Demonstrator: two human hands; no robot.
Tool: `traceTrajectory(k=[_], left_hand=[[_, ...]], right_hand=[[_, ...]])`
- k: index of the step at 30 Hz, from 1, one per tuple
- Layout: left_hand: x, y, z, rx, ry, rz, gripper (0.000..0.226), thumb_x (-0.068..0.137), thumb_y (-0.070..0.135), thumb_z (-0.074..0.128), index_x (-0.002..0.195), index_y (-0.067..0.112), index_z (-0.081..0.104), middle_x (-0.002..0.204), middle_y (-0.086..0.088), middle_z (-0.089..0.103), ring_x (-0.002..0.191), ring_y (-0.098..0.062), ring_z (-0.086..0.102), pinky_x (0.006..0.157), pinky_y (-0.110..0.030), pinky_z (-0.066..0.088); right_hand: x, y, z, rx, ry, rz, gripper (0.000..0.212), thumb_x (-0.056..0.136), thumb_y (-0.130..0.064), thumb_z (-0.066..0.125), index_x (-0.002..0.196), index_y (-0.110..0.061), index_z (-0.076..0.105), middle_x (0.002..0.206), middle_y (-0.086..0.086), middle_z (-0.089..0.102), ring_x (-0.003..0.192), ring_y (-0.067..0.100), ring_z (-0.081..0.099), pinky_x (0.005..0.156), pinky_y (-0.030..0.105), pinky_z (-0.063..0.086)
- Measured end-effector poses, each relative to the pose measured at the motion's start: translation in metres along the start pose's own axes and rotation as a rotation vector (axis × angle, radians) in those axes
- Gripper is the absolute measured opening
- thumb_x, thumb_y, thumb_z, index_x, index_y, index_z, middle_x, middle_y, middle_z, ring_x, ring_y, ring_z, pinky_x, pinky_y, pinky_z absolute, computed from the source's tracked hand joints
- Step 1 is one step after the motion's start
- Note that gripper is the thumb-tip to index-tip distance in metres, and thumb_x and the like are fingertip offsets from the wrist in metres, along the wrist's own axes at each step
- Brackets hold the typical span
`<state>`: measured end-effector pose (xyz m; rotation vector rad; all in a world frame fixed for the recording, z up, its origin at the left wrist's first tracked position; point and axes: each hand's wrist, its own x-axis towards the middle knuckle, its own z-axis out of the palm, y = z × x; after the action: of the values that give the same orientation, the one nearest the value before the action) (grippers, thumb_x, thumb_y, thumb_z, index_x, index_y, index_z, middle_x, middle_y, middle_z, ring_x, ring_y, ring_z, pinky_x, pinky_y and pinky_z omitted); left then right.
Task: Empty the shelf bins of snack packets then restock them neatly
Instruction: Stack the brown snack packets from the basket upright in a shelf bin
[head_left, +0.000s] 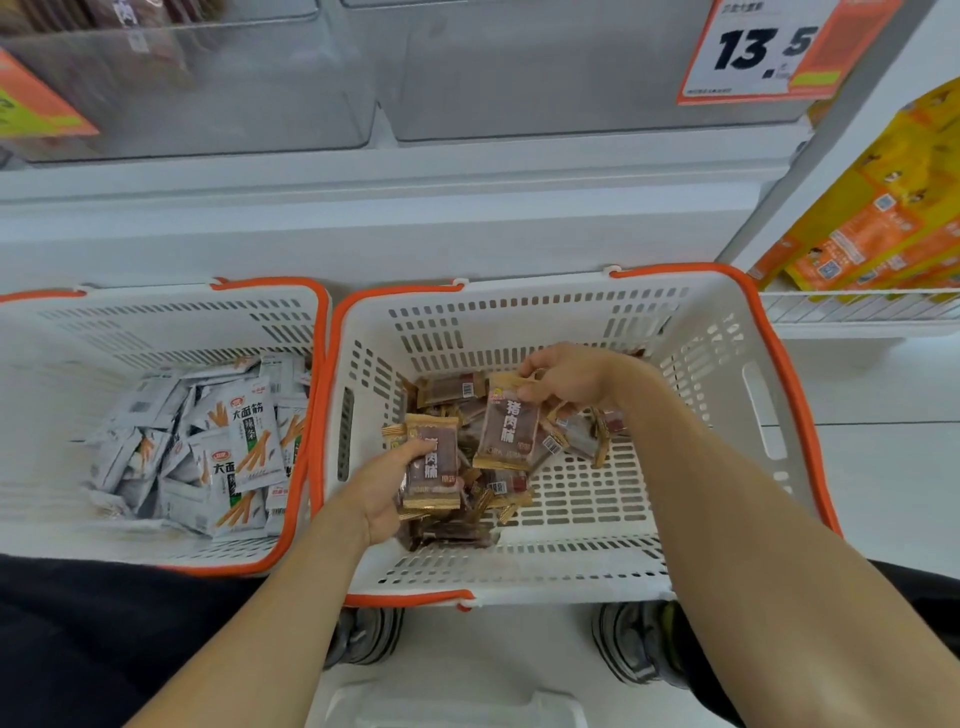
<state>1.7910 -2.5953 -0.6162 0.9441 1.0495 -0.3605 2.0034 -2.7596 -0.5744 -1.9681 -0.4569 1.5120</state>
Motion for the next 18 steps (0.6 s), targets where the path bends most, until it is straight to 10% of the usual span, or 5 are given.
traceTrajectory(k=[5, 18], left_hand=[[0.005, -0.005, 0.002, 0.184, -0.072, 0.079, 0.053, 0.081, 0.044, 0.074, 0.120, 0.009, 0.067, 0.106, -0.018, 0.074, 0.097, -0.034, 0.071, 0.100, -0.051, 0.051], [0.026, -0.018, -0.003, 0.389, -0.052, 0.051, 0.077, 0.056, 0.055, 0.090, 0.116, 0.011, 0.067, 0.097, -0.014, 0.077, 0.095, -0.029, 0.074, 0.087, -0.045, 0.058]], right_hand=[[0.022, -0.003, 0.033, -0.054, 0.011, -0.005, 0.019, 0.089, -0.018, 0.076, 0.105, -0.017, 0.065, 0.096, 0.009, 0.074, 0.077, 0.018, 0.075, 0.065, 0.026, 0.059], [0.042, 0.016, 0.044, 0.217, -0.090, 0.090, 0.026, 0.087, -0.007, 0.076, 0.111, -0.004, 0.065, 0.098, 0.015, 0.076, 0.078, 0.023, 0.075, 0.064, 0.028, 0.061]])
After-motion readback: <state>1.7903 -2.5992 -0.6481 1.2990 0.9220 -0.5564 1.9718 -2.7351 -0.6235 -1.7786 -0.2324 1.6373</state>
